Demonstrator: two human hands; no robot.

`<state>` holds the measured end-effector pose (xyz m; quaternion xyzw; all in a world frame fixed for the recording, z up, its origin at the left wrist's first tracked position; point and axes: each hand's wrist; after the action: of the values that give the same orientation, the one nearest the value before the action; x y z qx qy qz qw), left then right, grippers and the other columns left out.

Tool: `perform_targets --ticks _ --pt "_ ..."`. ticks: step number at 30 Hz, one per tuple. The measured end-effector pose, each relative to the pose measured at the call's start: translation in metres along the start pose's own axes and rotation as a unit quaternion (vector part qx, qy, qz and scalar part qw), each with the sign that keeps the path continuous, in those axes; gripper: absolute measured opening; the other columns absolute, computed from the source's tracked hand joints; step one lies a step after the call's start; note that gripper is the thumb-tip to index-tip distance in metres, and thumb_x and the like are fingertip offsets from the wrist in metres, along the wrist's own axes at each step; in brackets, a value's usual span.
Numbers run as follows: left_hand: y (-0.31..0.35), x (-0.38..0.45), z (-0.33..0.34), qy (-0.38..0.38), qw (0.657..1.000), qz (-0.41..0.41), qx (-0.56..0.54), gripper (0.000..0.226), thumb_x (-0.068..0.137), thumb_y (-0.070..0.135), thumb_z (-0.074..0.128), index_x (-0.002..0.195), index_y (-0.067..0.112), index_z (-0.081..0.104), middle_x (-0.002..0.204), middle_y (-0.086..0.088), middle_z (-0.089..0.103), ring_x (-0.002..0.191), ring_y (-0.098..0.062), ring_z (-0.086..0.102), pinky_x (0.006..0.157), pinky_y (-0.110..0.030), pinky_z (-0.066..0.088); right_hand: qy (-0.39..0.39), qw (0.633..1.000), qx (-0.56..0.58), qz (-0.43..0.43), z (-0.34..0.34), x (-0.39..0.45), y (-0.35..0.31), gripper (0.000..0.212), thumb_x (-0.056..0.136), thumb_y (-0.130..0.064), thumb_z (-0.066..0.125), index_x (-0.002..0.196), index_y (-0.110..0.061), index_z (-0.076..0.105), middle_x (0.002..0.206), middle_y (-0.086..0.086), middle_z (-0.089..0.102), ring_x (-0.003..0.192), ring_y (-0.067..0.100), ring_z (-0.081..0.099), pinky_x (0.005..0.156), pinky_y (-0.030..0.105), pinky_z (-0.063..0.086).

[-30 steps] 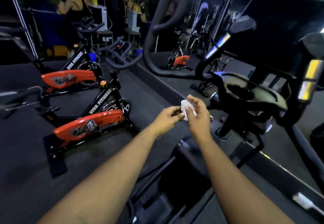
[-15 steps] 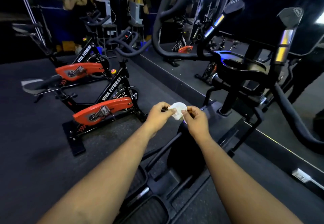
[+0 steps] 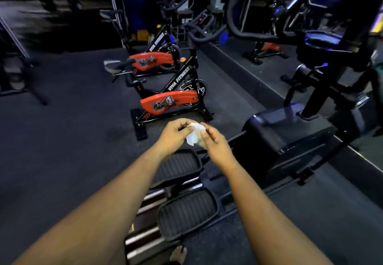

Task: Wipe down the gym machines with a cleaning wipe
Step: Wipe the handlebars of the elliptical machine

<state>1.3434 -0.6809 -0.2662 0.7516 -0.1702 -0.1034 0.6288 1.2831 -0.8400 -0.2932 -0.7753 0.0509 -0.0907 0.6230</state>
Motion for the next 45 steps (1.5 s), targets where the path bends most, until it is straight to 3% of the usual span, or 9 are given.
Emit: perform_targets --ticks 4,10,15,20,24,29,34,39,45 --pt "0.007 -0.058 -0.044 -0.004 0.999 -0.005 0.034 0.027 0.097 -0.004 0.052 0.108 0.008 0.073 0.108 -0.005 0.074 0.093 -0.011 0.068 0.085 -0.025 0.053 -0.058 0.998 0.002 0.035 0.051 -0.041 -0.017 0.016 0.103 -0.024 0.058 0.096 -0.019 0.071 0.077 -0.008 0.07 0.067 0.006 0.06 0.063 0.029 0.046" --pt "-0.001 -0.124 -0.132 0.034 0.998 0.004 0.046 0.038 0.095 -0.009 0.051 0.119 0.016 0.067 0.108 -0.004 0.069 0.095 -0.011 0.065 0.086 -0.025 0.053 -0.062 0.994 0.073 0.05 0.13 -0.076 -0.059 0.018 0.1 -0.028 0.064 0.108 -0.013 0.069 0.097 0.001 0.073 0.083 0.007 0.065 0.072 0.026 0.05" --pt "-0.015 -0.171 -0.221 0.022 0.998 0.027 0.057 0.051 0.091 -0.014 0.052 0.132 0.015 0.058 0.093 -0.003 0.062 0.078 -0.006 0.058 0.071 -0.016 0.048 -0.083 0.99 0.091 0.072 0.23 -0.101 -0.087 0.025 0.102 -0.034 0.06 0.12 -0.02 0.071 0.11 0.006 0.076 0.102 0.025 0.072 0.085 0.044 0.056" --pt "-0.033 -0.214 -0.332 0.016 0.996 0.017 0.085 0.051 0.089 -0.009 0.056 0.132 0.017 0.058 0.094 -0.015 0.066 0.072 -0.01 0.06 0.059 -0.022 0.051 -0.094 0.99 0.072 0.073 0.348 -0.132 -0.12 0.019 0.102 -0.014 0.06 0.112 0.0 0.069 0.084 0.003 0.073 0.065 0.003 0.067 0.055 0.018 0.05" --pt "-0.04 -0.231 -0.408 0.018 0.992 -0.01 0.123 0.039 0.089 0.001 0.061 0.124 0.018 0.064 0.089 -0.007 0.066 0.076 -0.014 0.062 0.066 -0.023 0.051 -0.067 0.995 0.053 0.059 0.417 -0.128 -0.141 0.007 0.099 -0.014 0.064 0.094 -0.009 0.065 0.075 0.008 0.066 0.058 0.016 0.057 0.051 0.03 0.043" --pt "-0.04 -0.207 -0.472 0.0 0.985 -0.035 0.168 0.011 0.091 0.017 0.065 0.083 0.014 0.072 0.076 0.003 0.069 0.068 -0.011 0.059 0.063 -0.029 0.047 -0.036 0.994 0.089 0.042 0.462 -0.094 -0.161 0.006 0.097 -0.009 0.064 0.092 -0.013 0.065 0.083 0.005 0.07 0.077 0.021 0.064 0.066 0.037 0.049" --pt "-0.04 -0.153 -0.507 0.015 0.997 -0.069 -0.024 0.014 0.098 0.014 0.059 0.089 0.012 0.069 0.079 -0.001 0.067 0.071 -0.012 0.058 0.062 -0.024 0.046 0.023 0.991 0.13 0.032 0.483 -0.038 -0.16 0.011 0.094 -0.016 0.07 0.086 -0.017 0.062 0.082 0.01 0.066 0.073 0.024 0.059 0.059 0.034 0.045" --pt "-0.046 -0.061 -0.526 -0.008 0.988 -0.086 -0.126 0.021 0.101 0.021 0.061 0.107 0.003 0.069 0.092 -0.01 0.071 0.081 -0.023 0.065 0.074 -0.039 0.051 0.094 0.989 0.113 0.015 0.491 0.037 -0.143 0.02 0.083 -0.04 0.08 0.083 -0.025 0.067 0.084 0.008 0.071 0.075 0.021 0.062 0.068 0.039 0.05" --pt "-0.046 0.068 -0.552 -0.117 0.99 -0.026 0.074 0.011 0.091 0.022 0.076 0.095 0.011 0.074 0.085 -0.003 0.075 0.072 -0.011 0.066 0.063 -0.025 0.052 0.127 0.99 -0.05 0.015 0.465 0.14 -0.123 0.011 0.09 -0.019 0.075 0.095 -0.025 0.067 0.097 -0.002 0.068 0.089 0.014 0.065 0.074 0.024 0.051"
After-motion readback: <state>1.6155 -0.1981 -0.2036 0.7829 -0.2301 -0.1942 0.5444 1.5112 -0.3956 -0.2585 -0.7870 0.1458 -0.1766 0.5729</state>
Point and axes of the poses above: each hand's wrist, its own x-axis towards the middle knuckle, its own z-axis out of the palm, y = z × x
